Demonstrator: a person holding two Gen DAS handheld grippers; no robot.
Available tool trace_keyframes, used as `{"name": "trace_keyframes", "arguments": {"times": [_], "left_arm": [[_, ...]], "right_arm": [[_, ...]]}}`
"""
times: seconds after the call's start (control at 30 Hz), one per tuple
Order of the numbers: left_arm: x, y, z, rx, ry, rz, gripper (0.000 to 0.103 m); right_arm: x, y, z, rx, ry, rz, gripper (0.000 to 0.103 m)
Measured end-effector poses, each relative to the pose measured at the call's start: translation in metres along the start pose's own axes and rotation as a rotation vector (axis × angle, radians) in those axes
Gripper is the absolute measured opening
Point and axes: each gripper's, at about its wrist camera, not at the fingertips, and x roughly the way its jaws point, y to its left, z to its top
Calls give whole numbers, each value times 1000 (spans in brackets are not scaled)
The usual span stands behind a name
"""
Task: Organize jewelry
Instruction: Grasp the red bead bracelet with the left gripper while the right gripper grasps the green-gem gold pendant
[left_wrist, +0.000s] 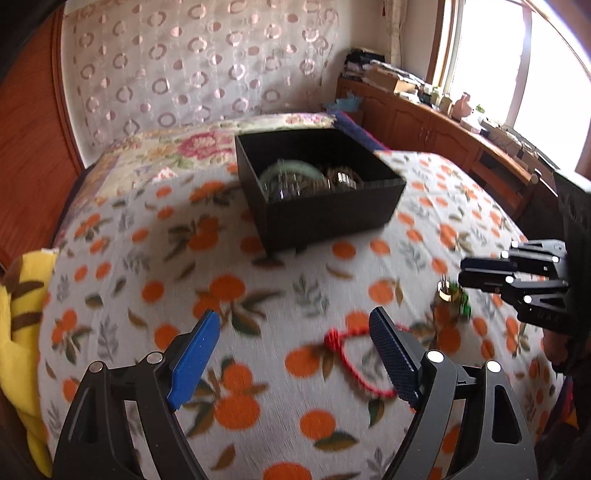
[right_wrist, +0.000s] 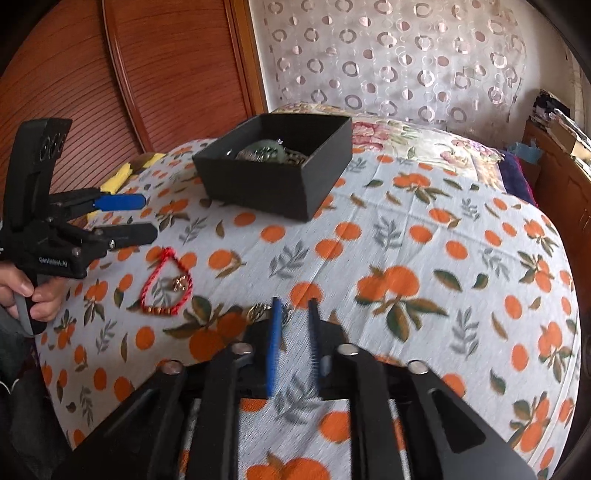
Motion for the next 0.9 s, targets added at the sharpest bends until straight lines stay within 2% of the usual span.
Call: {"name": "trace_keyframes", "arguments": {"times": [0.2, 0.5, 0.57, 0.7, 0.8, 0.87, 0.9], "left_arm": [[8, -8, -16, -19, 40, -28, 79], [14, -17, -14, 30, 25, 32, 78], [16, -18, -11, 36, 22, 41, 64], [17, -15, -6, 29, 17, 48, 53], [17, -18, -7, 52, 6, 37, 34], [16, -24, -8, 68, 3, 13, 15], [16, -26, -8, 76, 3, 5, 11]], "right_arm": [[2, 7, -4, -9, 2, -7, 22], [-4, 16, -7, -21, -9, 12, 22], [-4, 16, -9, -18, -9, 12, 22], [-6, 16, -12, -12, -11, 15, 23], [-7, 15, -14, -15, -10, 19, 23], [-8, 15, -15, -16, -8, 14, 23], [-8, 14, -16, -14, -6, 13, 23]]}}
